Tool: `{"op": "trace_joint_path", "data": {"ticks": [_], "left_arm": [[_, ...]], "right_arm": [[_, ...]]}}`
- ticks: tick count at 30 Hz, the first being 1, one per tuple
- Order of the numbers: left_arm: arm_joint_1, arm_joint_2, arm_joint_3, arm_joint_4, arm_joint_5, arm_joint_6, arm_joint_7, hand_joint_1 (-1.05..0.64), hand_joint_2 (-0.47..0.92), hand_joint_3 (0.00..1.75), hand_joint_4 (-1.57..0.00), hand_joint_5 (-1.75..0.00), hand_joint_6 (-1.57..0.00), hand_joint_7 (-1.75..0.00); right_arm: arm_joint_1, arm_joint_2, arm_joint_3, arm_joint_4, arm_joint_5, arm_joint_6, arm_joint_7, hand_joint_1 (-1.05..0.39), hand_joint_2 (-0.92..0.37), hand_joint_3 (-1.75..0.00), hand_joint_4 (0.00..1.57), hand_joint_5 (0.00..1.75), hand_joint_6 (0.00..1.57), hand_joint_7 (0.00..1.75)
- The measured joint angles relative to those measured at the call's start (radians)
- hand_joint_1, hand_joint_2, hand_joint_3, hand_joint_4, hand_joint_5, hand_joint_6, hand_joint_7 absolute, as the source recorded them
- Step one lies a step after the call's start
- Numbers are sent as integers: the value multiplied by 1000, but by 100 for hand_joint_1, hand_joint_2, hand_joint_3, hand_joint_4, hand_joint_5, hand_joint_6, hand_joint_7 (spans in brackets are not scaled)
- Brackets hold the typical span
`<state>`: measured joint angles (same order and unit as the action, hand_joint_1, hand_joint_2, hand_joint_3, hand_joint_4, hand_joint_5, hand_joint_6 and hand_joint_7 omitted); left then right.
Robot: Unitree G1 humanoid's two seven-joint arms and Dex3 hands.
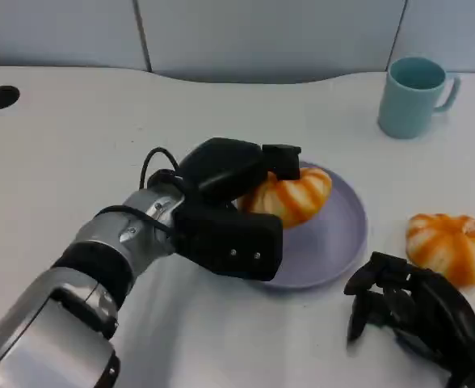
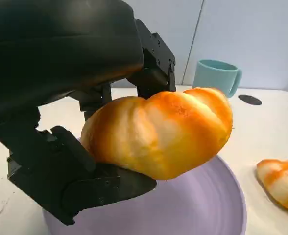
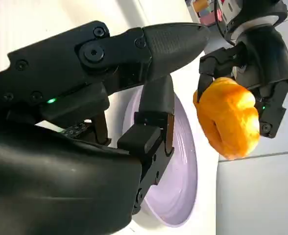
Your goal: Grasp the bread from the table and place it into the plate.
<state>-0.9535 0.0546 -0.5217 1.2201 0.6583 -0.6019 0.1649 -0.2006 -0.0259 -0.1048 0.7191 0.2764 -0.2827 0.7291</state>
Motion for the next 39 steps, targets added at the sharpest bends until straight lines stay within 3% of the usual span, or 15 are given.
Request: {"op": "trace_joint_path", "data": {"ticks": [1, 5, 9, 10, 13, 19, 20, 23, 29, 37, 38, 39], "left_arm": [[0, 0, 0, 1, -1, 1, -6, -29, 62, 104, -73, -152, -72, -136], [0, 0, 6, 3, -12, 0, -35, -32, 80, 59, -62, -117, -67, -84], [0, 0, 15, 2, -23, 1, -49, -36, 87, 32, -45, -112, -56, -60], [0, 0, 14, 2, -22, 2, -49, -40, 90, 24, -37, -101, -50, -53], [-2, 1, -4, 1, -5, 36, -57, -45, 92, 15, -33, -79, -46, -40], [-2, 2, -9, -2, -1, 64, -81, -46, 92, 14, -33, -73, -46, -36], [-2, 2, -9, -3, -1, 65, -82, -55, 92, 16, -20, -66, -36, -30], [-8, 1, -15, -3, -1, 99, -110, -62, 92, 16, -10, -60, -30, -26], [-10, 1, -16, -8, -2, 129, -141, -69, 92, 13, -2, -58, -31, -25], [-11, 2, -17, -17, -2, 129, -142, -72, 92, 14, 0, -65, -36, -28], [-11, 2, -17, -17, -2, 129, -143, -73, 92, 14, 0, -69, -37, -31], [-11, 2, -17, -18, -2, 129, -146, -73, 92, 13, 0, -79, -36, -47]], "right_arm": [[0, 0, 0, 0, 1, 0, 1, -51, -92, -25, 67, 158, 71, 116], [1, 0, 1, -2, 1, 0, 2, -51, -92, -25, 66, 159, 70, 116], [3, 0, 1, -9, 1, 8, 2, -51, -92, -25, 66, 159, 70, 116], [5, 0, 2, -12, 1, 11, 2, -51, -92, -25, 65, 159, 70, 117], [7, 0, 3, -15, 1, 12, 2, -51, -92, -25, 65, 159, 70, 118], [8, 0, 3, -17, 0, 12, 2, -51, -92, -25, 65, 159, 69, 119], [8, 0, 3, -17, 0, 12, 2, -51, -92, -25, 65, 159, 69, 118], [8, 0, 3, -17, 1, 13, 2, -51, -92, -25, 66, 159, 69, 118], [8, 0, 3, -18, 1, 13, 1, -51, -92, -25, 66, 159, 69, 119], [10, 0, 4, -21, -2, 14, -2, -51, -92, -25, 66, 159, 69, 120], [10, 0, 4, -21, -3, 13, -2, -51, -92, -25, 66, 159, 69, 120], [10, 0, 4, -21, -4, 13, -3, -50, -92, -26, 66, 159, 69, 120]]}}
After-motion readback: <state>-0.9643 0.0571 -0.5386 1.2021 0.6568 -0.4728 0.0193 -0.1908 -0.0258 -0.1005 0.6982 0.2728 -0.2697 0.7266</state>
